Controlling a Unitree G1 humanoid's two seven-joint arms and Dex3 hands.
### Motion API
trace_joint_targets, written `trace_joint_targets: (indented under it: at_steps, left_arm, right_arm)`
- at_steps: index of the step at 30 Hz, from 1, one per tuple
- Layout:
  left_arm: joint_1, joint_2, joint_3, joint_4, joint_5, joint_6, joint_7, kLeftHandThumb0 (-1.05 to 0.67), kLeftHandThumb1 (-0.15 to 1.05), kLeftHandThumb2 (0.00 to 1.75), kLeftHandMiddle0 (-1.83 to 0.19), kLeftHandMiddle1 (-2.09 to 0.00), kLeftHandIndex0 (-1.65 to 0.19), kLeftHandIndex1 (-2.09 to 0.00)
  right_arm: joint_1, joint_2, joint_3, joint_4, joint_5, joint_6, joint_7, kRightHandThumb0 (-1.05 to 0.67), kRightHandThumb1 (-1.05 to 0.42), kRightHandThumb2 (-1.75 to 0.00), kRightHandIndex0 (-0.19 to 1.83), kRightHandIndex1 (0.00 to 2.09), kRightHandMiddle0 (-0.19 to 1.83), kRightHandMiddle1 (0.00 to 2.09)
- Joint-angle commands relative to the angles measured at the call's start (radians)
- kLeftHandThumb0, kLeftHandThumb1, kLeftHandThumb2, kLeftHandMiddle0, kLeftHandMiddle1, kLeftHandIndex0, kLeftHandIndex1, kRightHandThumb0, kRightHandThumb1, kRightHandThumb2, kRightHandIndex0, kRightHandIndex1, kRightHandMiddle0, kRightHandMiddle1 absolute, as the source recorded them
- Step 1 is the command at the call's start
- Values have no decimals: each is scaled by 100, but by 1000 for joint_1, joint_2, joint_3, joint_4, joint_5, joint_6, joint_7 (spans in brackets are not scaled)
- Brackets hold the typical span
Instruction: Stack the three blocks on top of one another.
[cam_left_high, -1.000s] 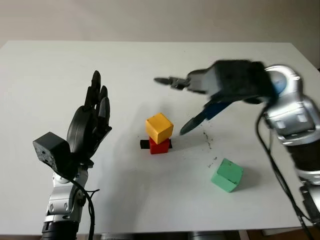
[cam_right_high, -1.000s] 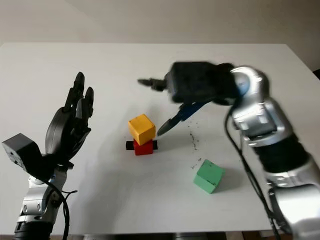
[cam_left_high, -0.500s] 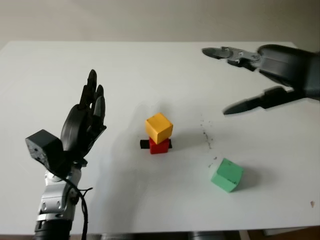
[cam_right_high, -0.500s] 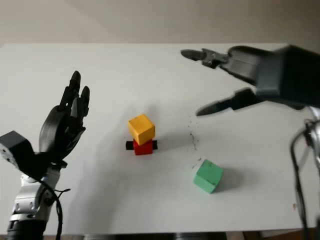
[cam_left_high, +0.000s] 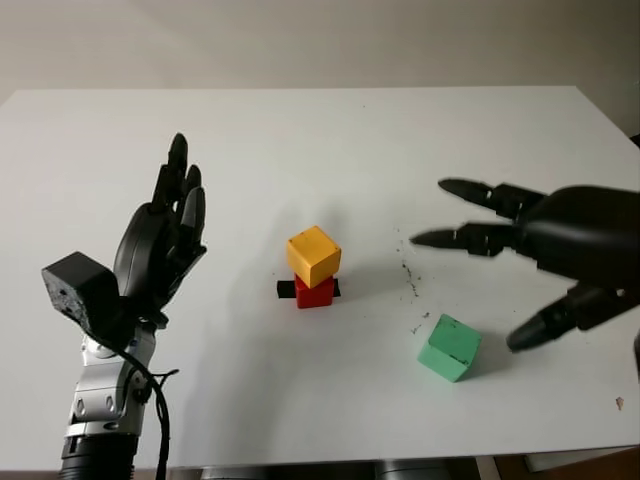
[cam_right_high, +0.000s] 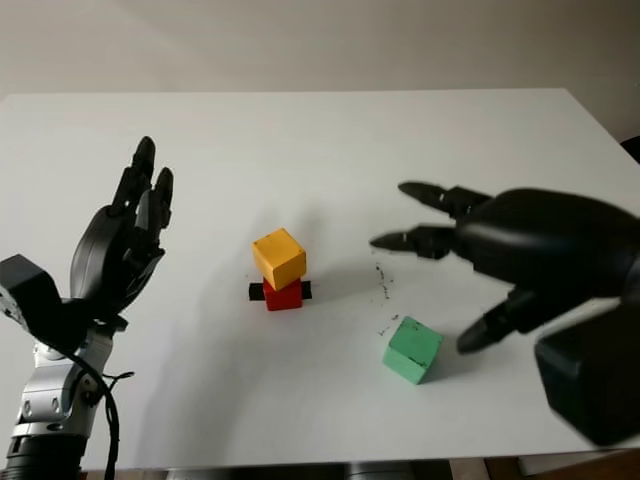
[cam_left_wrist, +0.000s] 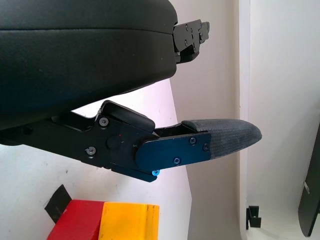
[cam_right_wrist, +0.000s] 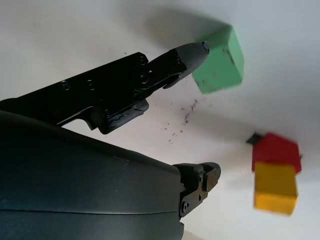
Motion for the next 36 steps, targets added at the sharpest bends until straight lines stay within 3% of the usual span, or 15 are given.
trace_joint_targets:
  at_steps: [1,6,23,32,36]
  left_arm:
    - [-16,12,9,-4,-8,6,-3,-80,105,57,19,-1,19,0]
    - [-13,20,10,-2,-9,4,-9,-80,105,56,19,-3,19,0]
    - [-4,31,16,-1,-15,6,-23,-77,105,56,19,-3,19,0]
    - [0,30,14,-5,-14,6,-24,-77,105,55,19,-4,19,-1]
    - [2,29,14,-9,-16,12,-22,-78,105,54,19,-4,19,-1]
  right_arm:
    - [26,-8,0,-6,-18,-21,-18,-54,-88,-5,-16,6,26,12]
    - [58,2,39,28,-103,-120,-83,-56,-84,-4,-13,7,29,12]
    - [20,67,185,209,-221,-279,-290,-47,-85,-6,-4,8,44,17]
    - [-15,87,205,282,-251,-351,-388,-46,-89,-6,9,11,59,28]
    - [-23,89,210,302,-241,-370,-407,-44,-90,-6,15,10,68,45]
